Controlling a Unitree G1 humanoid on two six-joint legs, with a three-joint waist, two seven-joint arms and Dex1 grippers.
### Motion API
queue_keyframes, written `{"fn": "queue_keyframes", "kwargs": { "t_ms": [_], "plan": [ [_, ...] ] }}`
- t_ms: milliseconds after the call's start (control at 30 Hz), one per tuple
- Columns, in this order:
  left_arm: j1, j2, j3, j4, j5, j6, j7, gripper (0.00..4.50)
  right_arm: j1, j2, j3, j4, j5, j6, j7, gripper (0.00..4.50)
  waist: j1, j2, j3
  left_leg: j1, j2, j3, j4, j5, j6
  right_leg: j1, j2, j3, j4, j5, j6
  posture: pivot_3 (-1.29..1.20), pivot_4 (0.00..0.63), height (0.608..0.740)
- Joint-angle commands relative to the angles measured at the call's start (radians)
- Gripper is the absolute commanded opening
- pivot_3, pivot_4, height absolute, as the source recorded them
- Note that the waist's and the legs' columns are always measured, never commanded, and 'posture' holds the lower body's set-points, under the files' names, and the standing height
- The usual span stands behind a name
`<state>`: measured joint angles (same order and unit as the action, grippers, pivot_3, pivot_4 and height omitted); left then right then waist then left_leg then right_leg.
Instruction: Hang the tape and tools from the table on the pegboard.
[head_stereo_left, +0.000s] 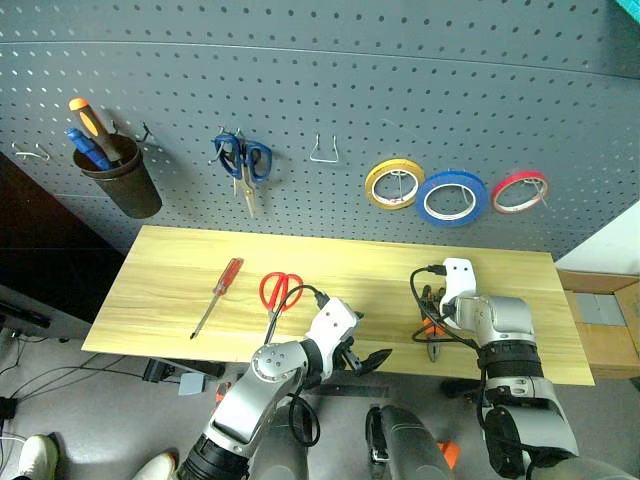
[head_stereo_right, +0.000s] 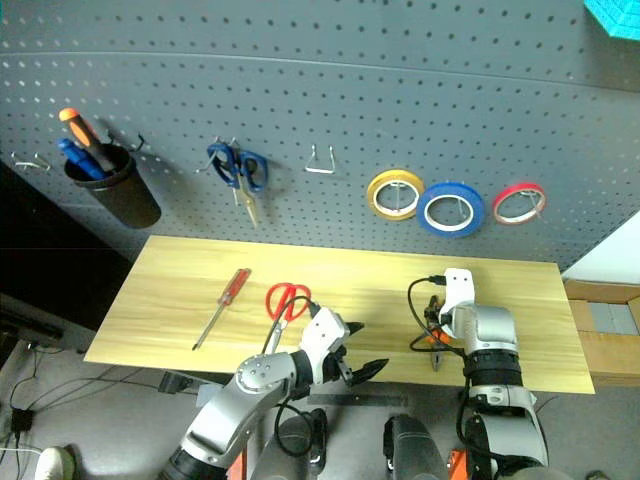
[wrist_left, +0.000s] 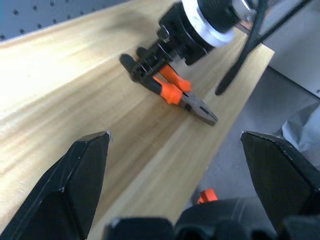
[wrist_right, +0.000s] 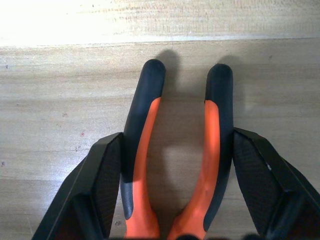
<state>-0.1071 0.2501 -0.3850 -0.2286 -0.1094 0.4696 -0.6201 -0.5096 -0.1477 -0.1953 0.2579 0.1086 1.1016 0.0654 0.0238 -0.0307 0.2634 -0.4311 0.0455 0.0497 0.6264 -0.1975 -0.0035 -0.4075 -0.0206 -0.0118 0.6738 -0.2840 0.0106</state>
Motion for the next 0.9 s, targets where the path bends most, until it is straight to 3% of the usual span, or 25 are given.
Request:
{"fn": "queue_keyframes", "kwargs": {
  "t_ms": [33,167,267,433,533,667,900],
  "plan": [
    [0.014,-0.003,0.036,-0.045,0.003,-0.016,0.045,4.50,0.119,-0.014,0.062,-0.265,0.067,0.007,0.097,2.80,0.001,0.000,0.000,-0.002,0.000,0.000,-0.001,0.000,0.000,-0.002,0.000,0.000,0.000,0.000,0.000,0.11,0.253,0.740],
    [0.061,-0.025,0.122,-0.135,-0.058,0.039,0.099,4.50,0.276,-0.153,0.246,-0.608,0.083,-0.150,0.280,2.80,-0.001,0.006,-0.004,-0.006,-0.001,0.001,-0.001,-0.001,-0.002,-0.007,0.000,0.001,0.000,0.000,0.000,0.10,0.181,0.740],
    [0.087,-0.021,0.179,-0.218,-0.080,0.082,0.133,4.50,0.353,-0.178,0.269,-0.791,0.133,-0.196,0.328,2.80,-0.003,0.006,-0.014,-0.015,0.000,0.000,0.001,-0.001,-0.002,-0.015,0.001,0.000,0.002,0.000,0.001,0.10,0.134,0.740],
    [0.106,-0.041,0.263,-0.359,-0.143,0.149,0.196,4.50,0.263,-0.128,0.292,-0.856,0.132,-0.328,0.313,2.80,-0.003,0.004,-0.061,-0.015,0.000,-0.003,0.002,0.001,-0.005,-0.015,0.002,-0.004,0.002,0.000,0.000,0.12,0.052,0.740],
    [0.122,-0.058,0.263,-0.438,-0.140,0.174,0.252,4.50,0.117,-0.049,0.316,-0.774,0.124,-0.429,0.309,2.80,-0.004,0.001,-0.089,-0.014,-0.001,-0.003,0.003,0.004,-0.008,-0.014,0.003,-0.003,0.003,0.003,0.001,0.13,0.006,0.740],
    [0.099,-0.060,0.266,-0.467,-0.134,0.182,0.288,4.50,-0.076,0.025,0.324,-0.587,0.092,-0.590,0.309,2.80,0.001,-0.005,-0.126,-0.005,-0.001,-0.002,0.003,0.005,-0.007,-0.007,0.004,-0.002,0.003,0.004,0.000,0.15,0.000,0.740],
    [-0.146,-0.033,0.367,-0.229,-0.103,0.105,0.325,4.50,-0.385,0.094,0.309,-0.102,0.011,-0.948,0.296,2.80,0.009,-0.011,-0.149,0.000,-0.002,-0.002,0.003,0.007,-0.003,0.001,0.007,-0.003,0.002,0.007,-0.004,0.20,0.000,0.740]
  ]
}}
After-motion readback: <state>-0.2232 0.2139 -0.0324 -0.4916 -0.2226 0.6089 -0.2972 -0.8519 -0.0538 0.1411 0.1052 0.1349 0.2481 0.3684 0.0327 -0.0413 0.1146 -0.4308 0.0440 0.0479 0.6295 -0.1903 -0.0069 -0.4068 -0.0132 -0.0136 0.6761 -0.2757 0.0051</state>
